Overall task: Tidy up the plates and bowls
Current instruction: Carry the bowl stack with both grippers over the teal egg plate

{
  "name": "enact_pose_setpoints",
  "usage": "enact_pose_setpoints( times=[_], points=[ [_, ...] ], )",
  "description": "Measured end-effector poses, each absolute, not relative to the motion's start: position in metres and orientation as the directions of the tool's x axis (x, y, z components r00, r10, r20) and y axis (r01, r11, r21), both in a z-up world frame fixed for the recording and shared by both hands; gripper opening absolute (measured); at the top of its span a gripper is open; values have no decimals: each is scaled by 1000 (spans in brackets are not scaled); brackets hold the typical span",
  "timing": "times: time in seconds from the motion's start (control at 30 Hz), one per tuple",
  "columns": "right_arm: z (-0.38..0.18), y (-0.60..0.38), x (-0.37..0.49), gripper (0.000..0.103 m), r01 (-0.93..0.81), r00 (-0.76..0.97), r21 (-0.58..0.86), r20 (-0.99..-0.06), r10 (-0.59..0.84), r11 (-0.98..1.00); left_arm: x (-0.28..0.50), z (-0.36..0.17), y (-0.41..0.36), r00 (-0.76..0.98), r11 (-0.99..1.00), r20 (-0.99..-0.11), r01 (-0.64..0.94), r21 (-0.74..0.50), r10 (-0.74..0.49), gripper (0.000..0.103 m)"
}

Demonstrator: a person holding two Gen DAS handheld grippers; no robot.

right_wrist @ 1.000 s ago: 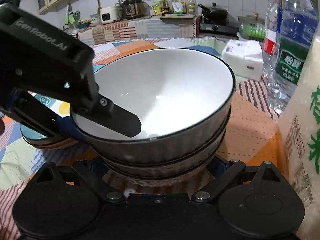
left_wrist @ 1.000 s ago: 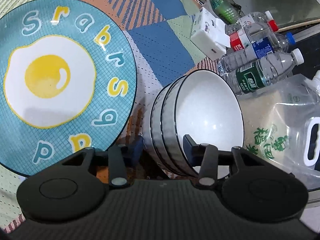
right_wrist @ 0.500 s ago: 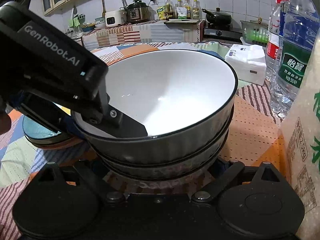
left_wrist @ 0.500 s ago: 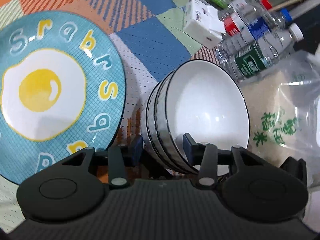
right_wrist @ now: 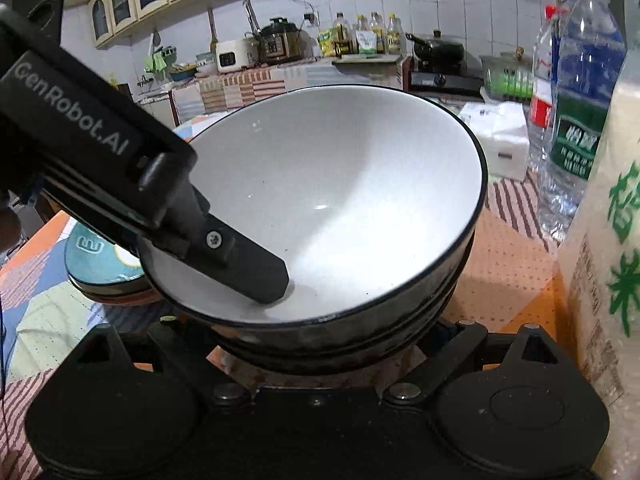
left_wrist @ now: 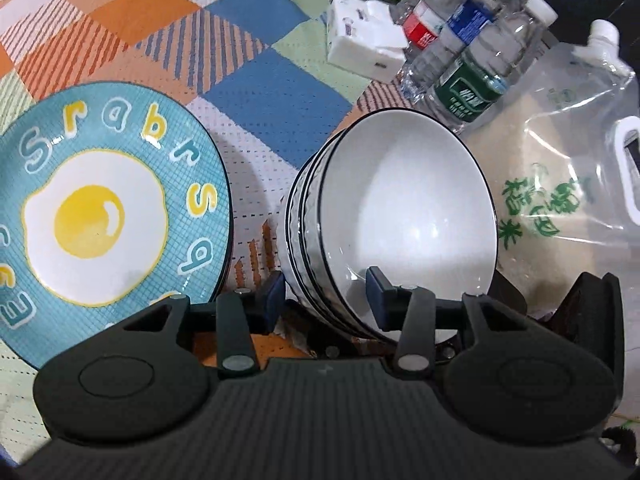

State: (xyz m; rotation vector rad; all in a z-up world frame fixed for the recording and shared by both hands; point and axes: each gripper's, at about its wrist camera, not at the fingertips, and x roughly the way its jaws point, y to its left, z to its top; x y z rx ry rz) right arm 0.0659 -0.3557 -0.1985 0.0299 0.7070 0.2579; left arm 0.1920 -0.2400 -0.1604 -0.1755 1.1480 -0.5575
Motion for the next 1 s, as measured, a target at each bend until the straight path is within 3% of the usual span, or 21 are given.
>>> enact_pose_setpoints(
  times=[0.7, 1.0],
  points=[
    [-121, -305, 79, 97, -335, 835, 18, -458, 305, 942, 182, -69, -172, 437, 846, -733, 380, -374, -521, 42],
    [-114, -262, 102, 97, -419, 808, 19, -448, 382, 908, 184, -61, -116, 471, 877, -741, 307, -371, -478, 42]
  ],
)
